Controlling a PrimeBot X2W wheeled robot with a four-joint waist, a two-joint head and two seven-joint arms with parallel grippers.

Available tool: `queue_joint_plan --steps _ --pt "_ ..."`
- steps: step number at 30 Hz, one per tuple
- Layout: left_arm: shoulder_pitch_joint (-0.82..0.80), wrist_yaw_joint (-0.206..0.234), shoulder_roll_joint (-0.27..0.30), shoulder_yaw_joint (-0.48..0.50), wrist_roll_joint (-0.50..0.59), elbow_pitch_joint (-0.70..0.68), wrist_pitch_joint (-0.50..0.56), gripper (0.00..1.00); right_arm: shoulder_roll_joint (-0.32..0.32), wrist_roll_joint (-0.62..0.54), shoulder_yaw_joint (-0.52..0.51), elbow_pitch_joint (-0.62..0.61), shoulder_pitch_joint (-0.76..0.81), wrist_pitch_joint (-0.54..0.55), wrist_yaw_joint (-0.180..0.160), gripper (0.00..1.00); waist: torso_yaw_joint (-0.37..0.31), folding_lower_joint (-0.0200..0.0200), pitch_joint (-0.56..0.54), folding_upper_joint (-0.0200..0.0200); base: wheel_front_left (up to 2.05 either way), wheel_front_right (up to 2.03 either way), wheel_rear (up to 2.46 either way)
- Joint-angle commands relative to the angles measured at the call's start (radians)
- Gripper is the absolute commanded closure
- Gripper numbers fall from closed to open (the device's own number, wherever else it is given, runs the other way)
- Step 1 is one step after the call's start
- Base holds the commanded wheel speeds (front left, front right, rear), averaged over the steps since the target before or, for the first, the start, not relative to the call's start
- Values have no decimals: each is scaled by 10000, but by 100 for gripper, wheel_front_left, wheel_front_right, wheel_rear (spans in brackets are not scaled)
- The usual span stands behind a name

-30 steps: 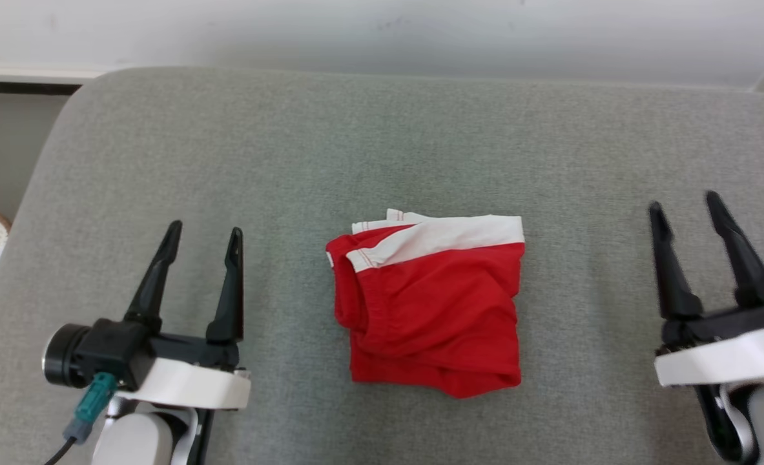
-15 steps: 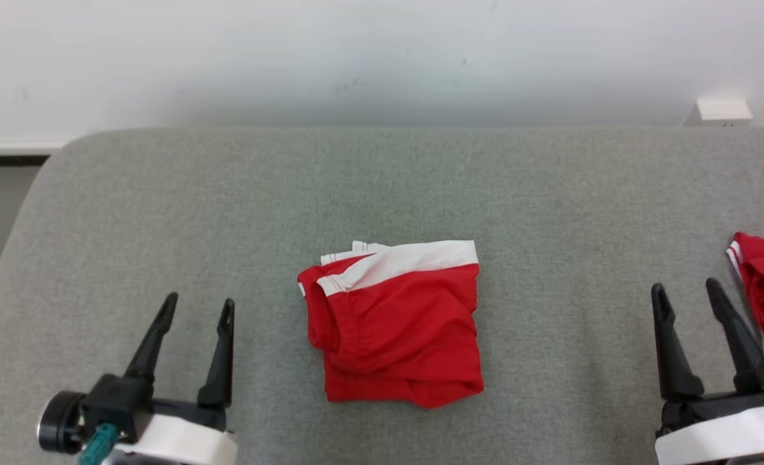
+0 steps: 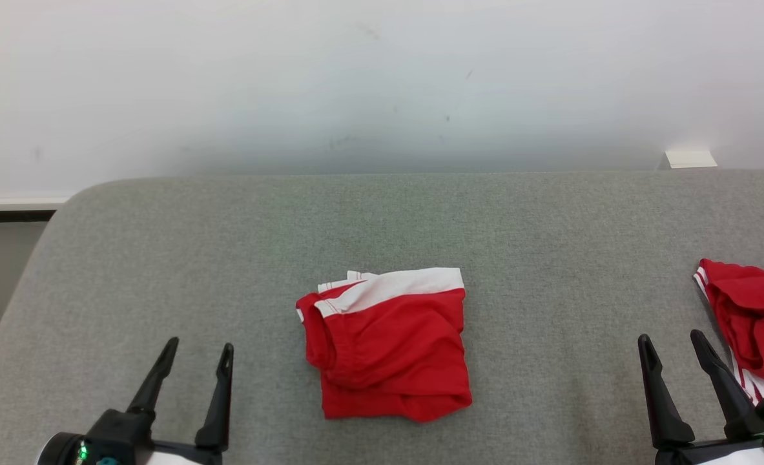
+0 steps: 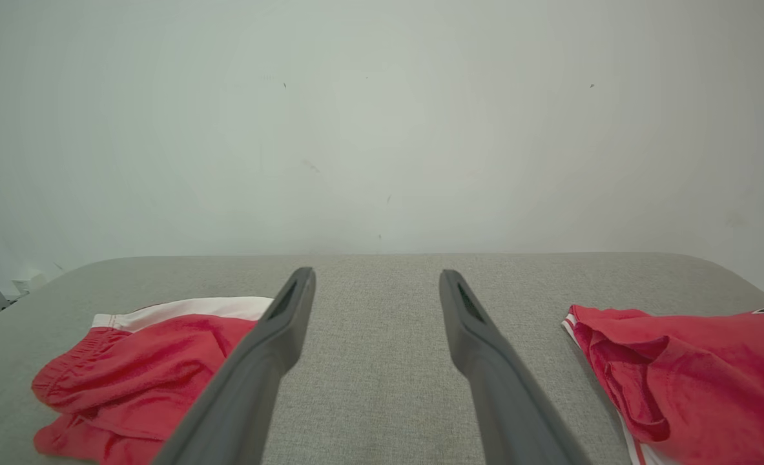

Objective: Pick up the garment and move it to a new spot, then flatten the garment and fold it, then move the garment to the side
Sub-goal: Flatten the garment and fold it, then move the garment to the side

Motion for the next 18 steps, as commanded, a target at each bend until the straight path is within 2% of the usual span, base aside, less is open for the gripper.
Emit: queue_joint_plan --steps 1,18 --pt "112 60 80 18 -141 -22 5 0 9 -92 -40 -65 121 37 -2 0 2 2 -15 0 0 0 0" --pt "12 83 178 -107 -266 -67 24 0 61 -227 -153 -359 150 254 -2 0 57 2 22 0 0 0 0"
